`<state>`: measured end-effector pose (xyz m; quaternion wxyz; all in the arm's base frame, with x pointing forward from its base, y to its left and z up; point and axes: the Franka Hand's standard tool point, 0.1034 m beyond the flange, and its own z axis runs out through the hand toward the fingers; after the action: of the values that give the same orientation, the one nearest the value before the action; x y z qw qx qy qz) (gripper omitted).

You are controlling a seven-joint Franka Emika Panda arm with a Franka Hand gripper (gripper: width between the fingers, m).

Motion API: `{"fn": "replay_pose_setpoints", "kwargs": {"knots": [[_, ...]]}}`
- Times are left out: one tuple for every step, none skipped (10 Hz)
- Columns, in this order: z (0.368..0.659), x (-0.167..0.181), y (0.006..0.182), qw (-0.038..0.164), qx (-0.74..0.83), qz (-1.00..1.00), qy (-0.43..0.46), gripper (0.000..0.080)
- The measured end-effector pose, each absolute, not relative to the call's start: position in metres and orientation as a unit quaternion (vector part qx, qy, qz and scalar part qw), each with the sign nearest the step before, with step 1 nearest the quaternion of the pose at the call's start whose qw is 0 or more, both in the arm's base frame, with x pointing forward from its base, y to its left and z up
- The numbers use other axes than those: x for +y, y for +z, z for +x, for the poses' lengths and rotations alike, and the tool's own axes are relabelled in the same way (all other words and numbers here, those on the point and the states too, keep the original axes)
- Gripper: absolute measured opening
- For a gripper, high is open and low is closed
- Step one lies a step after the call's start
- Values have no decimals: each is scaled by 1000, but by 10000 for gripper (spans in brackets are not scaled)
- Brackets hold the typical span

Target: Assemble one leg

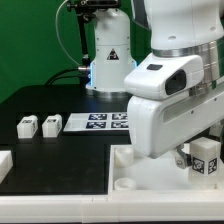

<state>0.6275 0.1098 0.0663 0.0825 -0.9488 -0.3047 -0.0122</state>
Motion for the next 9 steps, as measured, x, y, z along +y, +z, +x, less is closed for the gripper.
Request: {"fn": "replay_pose_setpoints", "kwargs": {"knots": [[628, 110, 66, 84, -243, -966, -8, 404], [629, 109, 67, 83, -209, -974, -7, 295], [630, 110, 68, 84, -147, -986, -3, 295], [633, 111, 70, 85, -55, -995, -2, 295], [632, 112, 71, 93, 20, -995, 0, 295], [632, 114, 71, 94, 123, -988, 11, 295], [632, 115, 71, 94, 195, -976, 21, 295], [632, 117, 71, 98, 274, -956, 30, 295], [632, 118, 70, 103, 315, -943, 35, 295]]}}
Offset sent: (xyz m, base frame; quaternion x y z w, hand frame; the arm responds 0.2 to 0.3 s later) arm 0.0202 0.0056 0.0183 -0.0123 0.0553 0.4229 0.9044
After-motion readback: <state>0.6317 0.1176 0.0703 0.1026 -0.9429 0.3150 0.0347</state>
